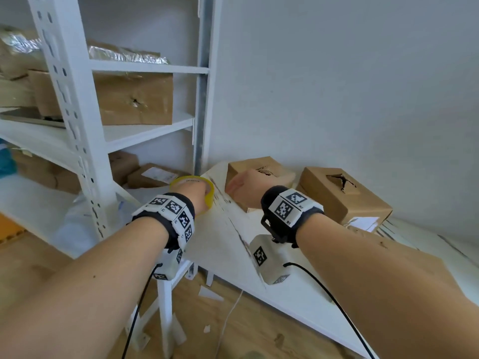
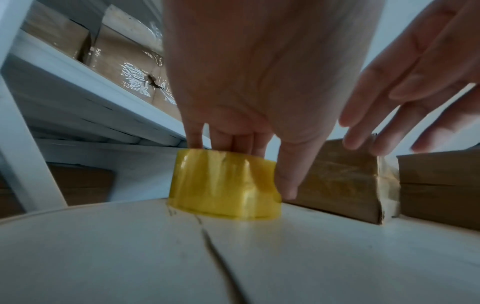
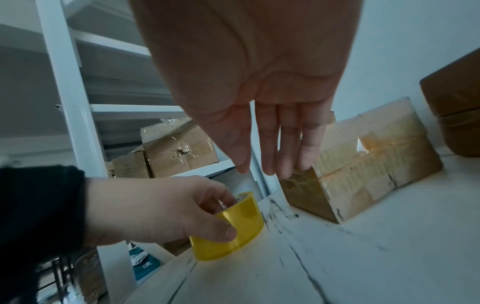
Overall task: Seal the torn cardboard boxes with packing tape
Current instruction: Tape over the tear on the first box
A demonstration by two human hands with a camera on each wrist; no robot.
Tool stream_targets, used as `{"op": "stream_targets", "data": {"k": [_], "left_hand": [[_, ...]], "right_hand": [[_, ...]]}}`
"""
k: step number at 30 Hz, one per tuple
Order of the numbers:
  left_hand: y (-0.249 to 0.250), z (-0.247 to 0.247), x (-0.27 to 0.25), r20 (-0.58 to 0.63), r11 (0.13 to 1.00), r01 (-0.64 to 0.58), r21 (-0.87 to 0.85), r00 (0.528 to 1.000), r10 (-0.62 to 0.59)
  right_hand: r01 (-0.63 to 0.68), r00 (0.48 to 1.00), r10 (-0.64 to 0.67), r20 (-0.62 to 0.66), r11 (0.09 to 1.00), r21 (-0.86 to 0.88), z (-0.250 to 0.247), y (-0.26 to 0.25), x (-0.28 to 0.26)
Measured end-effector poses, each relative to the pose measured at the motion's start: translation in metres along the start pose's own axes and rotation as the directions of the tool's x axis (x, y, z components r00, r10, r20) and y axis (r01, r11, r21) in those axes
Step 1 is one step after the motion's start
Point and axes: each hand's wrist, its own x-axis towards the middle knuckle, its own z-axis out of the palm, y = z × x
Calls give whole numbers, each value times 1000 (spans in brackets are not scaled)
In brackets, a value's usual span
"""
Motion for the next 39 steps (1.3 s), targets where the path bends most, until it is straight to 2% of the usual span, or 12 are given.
{"op": "stream_targets", "data": {"k": [3, 6, 8, 10, 13, 19, 23, 28, 30, 34, 37, 39], "left_hand": [[2, -1, -2, -8, 999, 27, 17, 1000, -26], [10, -14, -7, -46, 971, 32, -239, 998, -44], [20, -28, -11, -34, 876, 32, -481, 998, -55], [33, -41, -16, 4, 718, 34, -696, 999, -43], [52, -51, -23, 22, 550, 34, -834, 999, -29], [101, -64, -26, -52, 489, -101, -866, 992, 114], [139, -69, -29, -81, 429, -166, -888, 975, 209], [187, -72, -31, -122, 280, -225, -933, 932, 341], [209, -73, -34, -149, 270, -253, -929, 924, 353], [254, -76, -39, -198, 371, -341, -864, 907, 371], [269, -73, -39, -193, 363, -344, -866, 899, 393], [272, -70, -39, -185, 349, -345, -871, 890, 417]], "right_hand": [[5, 1000, -5, -15, 1000, 3, -2, 2, 1], [27, 998, -30, -51, 999, -45, -13, 4, -4], [46, 996, -47, -77, 999, -21, -24, 7, -9], [50, 997, -52, -62, 998, -28, -31, 11, -14], [51, 994, -58, -94, 996, -71, -42, 19, -23], [-34, 973, 1, -231, 990, -137, -77, 51, -56], [-84, 967, 111, -227, 989, 123, -101, 92, -82], [-100, 948, 202, -245, 922, 373, -129, 136, -119], [-108, 939, 203, -278, 941, 322, -137, 145, -130], [-203, 863, 115, -492, 971, -128, -147, 151, -148], [-246, 798, 127, -589, 961, -125, -149, 164, -160], [-223, 805, 181, -565, 975, -5, -148, 175, -165]]}}
